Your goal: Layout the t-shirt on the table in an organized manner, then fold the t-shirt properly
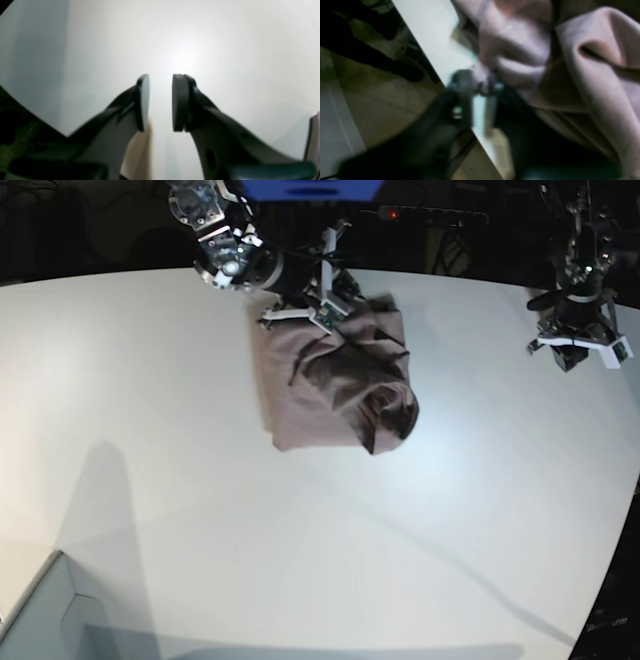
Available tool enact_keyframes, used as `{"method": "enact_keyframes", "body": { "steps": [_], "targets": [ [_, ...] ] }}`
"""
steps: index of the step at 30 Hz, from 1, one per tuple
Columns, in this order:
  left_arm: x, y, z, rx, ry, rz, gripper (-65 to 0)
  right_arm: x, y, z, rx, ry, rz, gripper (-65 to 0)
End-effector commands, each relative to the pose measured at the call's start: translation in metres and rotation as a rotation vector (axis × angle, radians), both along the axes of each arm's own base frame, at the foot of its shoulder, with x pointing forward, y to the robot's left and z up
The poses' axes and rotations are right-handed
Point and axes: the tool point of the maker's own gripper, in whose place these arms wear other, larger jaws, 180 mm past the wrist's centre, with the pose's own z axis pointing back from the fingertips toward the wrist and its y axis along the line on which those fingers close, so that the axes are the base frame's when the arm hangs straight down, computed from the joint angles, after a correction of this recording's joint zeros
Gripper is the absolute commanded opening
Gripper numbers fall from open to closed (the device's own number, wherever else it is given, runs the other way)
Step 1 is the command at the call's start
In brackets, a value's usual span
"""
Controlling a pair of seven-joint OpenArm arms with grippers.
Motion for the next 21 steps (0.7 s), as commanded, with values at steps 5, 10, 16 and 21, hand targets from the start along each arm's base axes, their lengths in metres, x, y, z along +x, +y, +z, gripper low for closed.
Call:
{"method": "enact_keyframes", "body": {
  "steps": [5, 10, 16, 21],
  "targets": [
    [0.006, 0.007, 0.013, 0.030, -0.039, -0.005, -49.8, -0.003, -0.006, -0.005, -0.044, 0.007, 0.011, -65.0],
    [0.005, 0.007, 0.012, 0.031, -0.035, -0.004, -49.8, 0.018, -0.013, 0.026, -0.017, -0.087, -0.044, -65.0],
    [0.004, 0.006, 0.012, 0.031, -0.034, -0.005, -49.8, 0.052, -0.021, 0.079, 0.023, -0.245, -0.108, -65.0],
    [0.004, 0.006, 0.012, 0.031, -0.034, -0.005, -49.8, 0.076, -0.014, 0.100, 0.047, -0.320, -0.106, -65.0]
  ]
}}
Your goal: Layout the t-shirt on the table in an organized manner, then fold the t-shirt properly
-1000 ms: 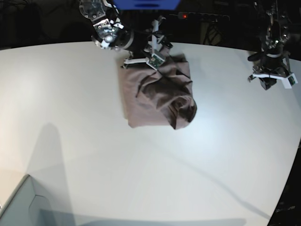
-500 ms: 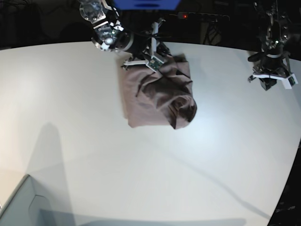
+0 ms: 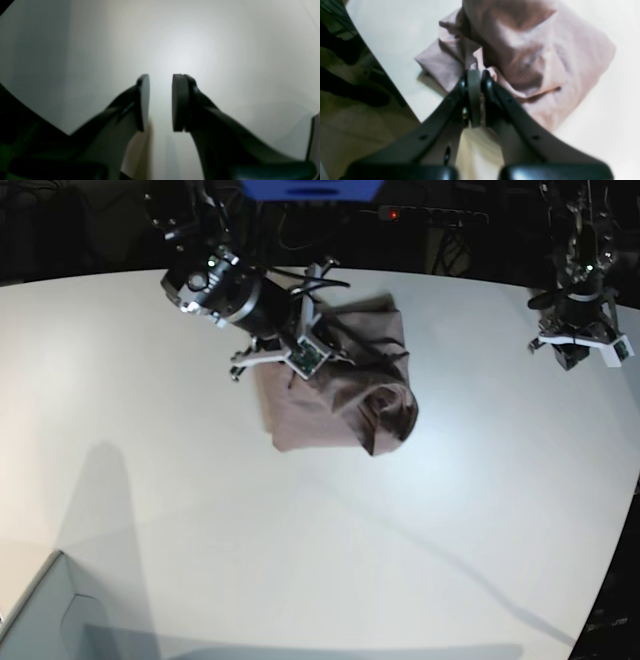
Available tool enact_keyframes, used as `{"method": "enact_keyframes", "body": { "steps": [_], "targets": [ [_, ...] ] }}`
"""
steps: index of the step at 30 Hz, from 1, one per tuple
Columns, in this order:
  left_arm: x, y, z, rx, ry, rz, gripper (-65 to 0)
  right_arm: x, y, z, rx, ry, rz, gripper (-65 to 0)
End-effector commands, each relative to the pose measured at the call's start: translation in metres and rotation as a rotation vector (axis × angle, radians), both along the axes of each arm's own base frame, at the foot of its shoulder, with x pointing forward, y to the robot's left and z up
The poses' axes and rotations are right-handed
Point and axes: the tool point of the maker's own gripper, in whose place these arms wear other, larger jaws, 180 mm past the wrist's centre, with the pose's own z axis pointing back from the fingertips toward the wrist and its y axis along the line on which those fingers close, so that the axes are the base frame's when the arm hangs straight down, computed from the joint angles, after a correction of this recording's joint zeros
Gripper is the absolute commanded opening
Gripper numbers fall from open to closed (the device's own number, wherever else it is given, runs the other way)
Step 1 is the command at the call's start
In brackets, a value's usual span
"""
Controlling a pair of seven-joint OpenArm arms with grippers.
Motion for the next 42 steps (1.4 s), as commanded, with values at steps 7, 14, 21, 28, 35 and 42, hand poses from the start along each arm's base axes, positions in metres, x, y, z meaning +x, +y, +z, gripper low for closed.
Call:
{"method": "enact_keyframes", "body": {
  "steps": [7, 14, 21, 28, 35, 42],
  "targets": [
    [0.006, 0.005, 0.012, 0.028, -0.039, -0.005, -49.8, 0.017, 0.027, 0.009, 0.058, -0.032, 0.040, -65.0],
    [0.006, 0.006, 0.012, 0.028, -0.036, -0.006, -49.8, 0.024, 0.040, -0.003, 0.050, -0.008, 0.076, -65.0],
    [0.006, 0.006, 0.012, 0.028, -0.036, -0.006, -49.8, 0.047, 0.018, 0.006, 0.047, -0.043, -0.001, -65.0],
    [0.009, 0.006, 0.014, 0.027, -0.044, -0.006, -49.8, 0.046, 0.008, -0.012, 0.028, 0.008, -0.028, -65.0],
    [0.015, 0.006, 0.017, 0.026, -0.056, -0.006, -49.8, 0.044, 0.006, -0.016, 0.020, 0.018, -0.031, -65.0],
    [0.015, 0.005, 0.017, 0.025, -0.056, -0.005, -49.8, 0.040, 0.010, -0.021, 0.016, 0.036, -0.019, -60.9]
  ]
}}
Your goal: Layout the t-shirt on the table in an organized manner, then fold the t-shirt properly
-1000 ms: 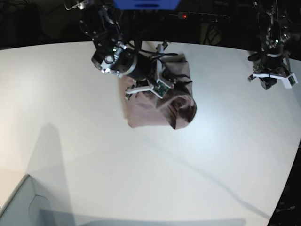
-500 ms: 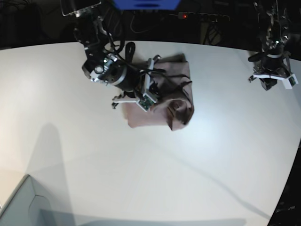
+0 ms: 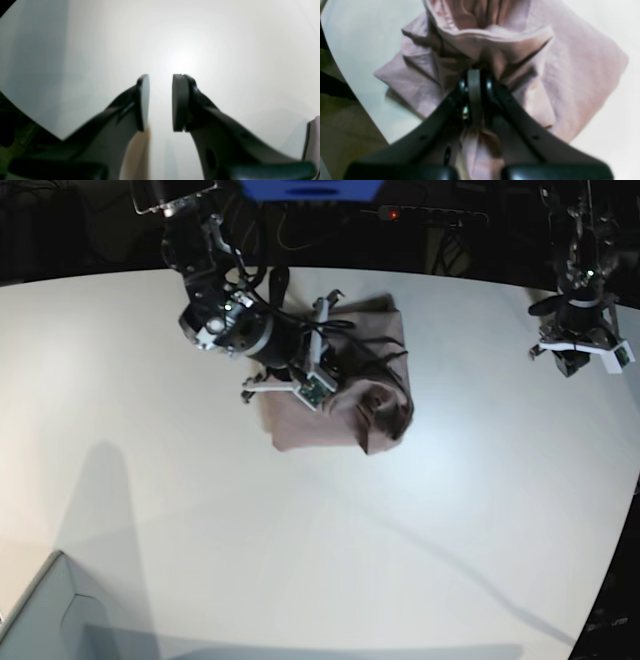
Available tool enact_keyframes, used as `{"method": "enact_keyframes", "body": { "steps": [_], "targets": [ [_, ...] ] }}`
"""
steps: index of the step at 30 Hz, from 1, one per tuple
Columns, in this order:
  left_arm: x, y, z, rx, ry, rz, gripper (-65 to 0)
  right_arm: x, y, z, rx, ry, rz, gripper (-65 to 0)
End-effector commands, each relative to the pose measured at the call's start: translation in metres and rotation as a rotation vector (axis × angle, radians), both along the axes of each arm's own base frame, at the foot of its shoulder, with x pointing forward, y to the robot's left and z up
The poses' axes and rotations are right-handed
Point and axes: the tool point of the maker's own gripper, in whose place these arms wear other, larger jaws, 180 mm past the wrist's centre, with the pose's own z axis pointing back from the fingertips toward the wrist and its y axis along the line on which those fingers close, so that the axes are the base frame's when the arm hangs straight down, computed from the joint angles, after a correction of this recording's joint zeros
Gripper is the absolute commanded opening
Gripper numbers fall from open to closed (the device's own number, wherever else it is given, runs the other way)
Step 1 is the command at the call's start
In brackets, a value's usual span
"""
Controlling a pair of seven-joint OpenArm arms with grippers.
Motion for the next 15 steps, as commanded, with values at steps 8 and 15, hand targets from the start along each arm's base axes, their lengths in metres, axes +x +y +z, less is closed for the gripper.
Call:
{"method": "enact_keyframes", "body": {
  "steps": [8, 15],
  "targets": [
    [0.005, 0.006, 0.011, 0.028, -0.035, -0.004, -49.8, -0.004, 0.022, 0.010, 0.040, -0.025, 0.050, -29.1],
    [0.004, 0.006, 0.012, 0.029, -0.036, -0.004, -49.8, -0.002, 0.019, 0.011, 0.037, -0.030, 0.041, -26.6]
  ]
}}
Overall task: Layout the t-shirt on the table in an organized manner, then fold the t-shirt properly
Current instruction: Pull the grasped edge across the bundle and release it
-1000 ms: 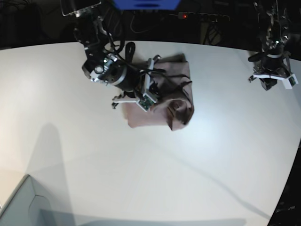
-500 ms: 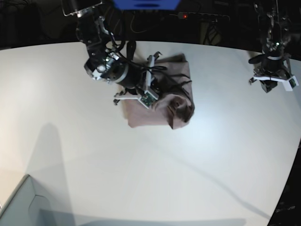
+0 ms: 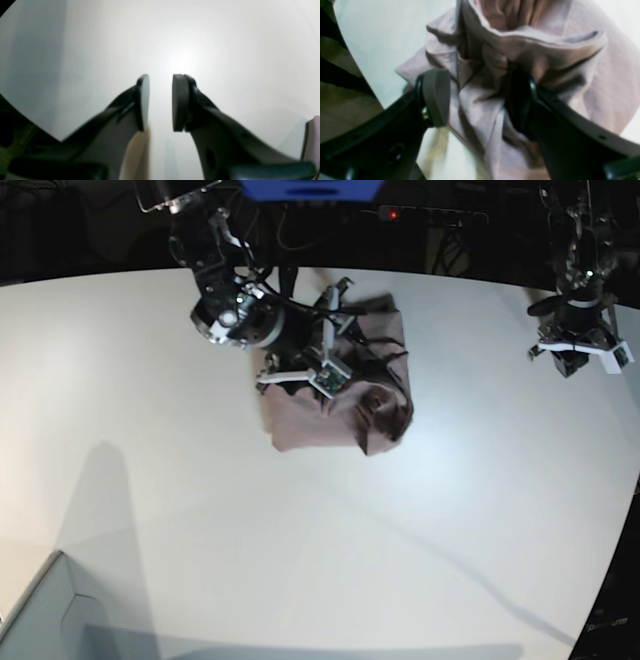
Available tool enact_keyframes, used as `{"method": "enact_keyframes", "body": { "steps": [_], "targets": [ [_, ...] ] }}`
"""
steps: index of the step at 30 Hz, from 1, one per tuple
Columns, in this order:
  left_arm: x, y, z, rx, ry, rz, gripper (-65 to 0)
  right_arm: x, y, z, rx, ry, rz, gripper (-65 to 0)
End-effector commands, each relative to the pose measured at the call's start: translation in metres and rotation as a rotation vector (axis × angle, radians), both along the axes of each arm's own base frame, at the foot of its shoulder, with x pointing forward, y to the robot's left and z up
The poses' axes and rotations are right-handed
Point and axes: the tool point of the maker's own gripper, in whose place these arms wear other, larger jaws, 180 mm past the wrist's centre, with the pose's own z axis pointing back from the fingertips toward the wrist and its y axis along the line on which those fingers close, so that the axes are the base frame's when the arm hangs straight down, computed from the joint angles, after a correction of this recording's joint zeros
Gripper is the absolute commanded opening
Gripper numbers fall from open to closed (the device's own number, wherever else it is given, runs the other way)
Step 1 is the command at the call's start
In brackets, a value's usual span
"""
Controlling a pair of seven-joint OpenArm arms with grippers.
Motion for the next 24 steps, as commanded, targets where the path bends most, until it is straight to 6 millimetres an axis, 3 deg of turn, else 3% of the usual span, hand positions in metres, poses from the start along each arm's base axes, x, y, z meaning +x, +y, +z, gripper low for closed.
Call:
{"method": "enact_keyframes", "body": {
  "steps": [1, 9, 18, 24],
  "targets": [
    [0.005, 0.006, 0.012, 0.031, -0.036, -0.005, -49.8, 0.013, -0.001, 0.018, 0.040, -0.052, -0.031, -26.5],
    [0.006, 0.006, 0.012, 0.031, -0.038, -0.005, -49.8, 0.021, -0.022, 0.069, 0.075, -0.187, -0.113, -26.5],
    [0.006, 0.006, 0.012, 0.031, -0.038, -0.005, -49.8, 0.021, -0.034, 0.061, 0.060, -0.168, -0.144, -26.2],
    [0.003, 0.005, 0.010, 0.030, -0.029, -0.008, -49.8, 0.015, -0.039, 0.045, 0.036, -0.129, -0.133, -26.2]
  ]
}}
